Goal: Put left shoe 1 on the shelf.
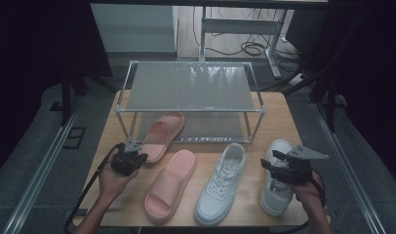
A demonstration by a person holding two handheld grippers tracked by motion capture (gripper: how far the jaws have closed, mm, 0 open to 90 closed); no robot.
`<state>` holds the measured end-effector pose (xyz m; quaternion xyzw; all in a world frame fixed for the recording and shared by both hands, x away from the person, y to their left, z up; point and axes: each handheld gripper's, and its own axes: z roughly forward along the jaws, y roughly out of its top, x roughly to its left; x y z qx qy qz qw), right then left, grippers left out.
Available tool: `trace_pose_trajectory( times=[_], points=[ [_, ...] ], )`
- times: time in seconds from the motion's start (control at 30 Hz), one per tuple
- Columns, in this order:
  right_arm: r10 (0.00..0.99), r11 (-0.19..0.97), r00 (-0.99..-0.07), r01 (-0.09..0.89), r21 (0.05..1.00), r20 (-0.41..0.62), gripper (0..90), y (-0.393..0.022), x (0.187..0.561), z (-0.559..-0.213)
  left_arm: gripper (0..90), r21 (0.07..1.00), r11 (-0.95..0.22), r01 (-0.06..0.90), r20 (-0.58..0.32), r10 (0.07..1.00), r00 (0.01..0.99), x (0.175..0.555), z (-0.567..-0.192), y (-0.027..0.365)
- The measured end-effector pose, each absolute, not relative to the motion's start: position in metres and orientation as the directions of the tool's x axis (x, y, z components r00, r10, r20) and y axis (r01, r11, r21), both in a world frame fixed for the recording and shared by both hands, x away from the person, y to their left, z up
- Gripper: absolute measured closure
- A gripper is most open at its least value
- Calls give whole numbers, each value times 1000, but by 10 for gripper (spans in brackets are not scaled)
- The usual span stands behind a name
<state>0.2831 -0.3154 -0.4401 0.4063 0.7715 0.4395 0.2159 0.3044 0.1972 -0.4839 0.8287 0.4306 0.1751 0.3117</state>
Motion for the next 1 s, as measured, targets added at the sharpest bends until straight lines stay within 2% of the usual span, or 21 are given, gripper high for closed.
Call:
trace_pose_trajectory(
  times=[0.3,1.0],
  points=[
    [815,287,-579,439,852,24,401,-313,283,-441,900,654,-433,620,2,821,571,291,-498,209],
    [814,290,-581,440,850,23,401,-312,284,-442,900,624,-473,623,9,801,599,323,-507,188]
  ],
)
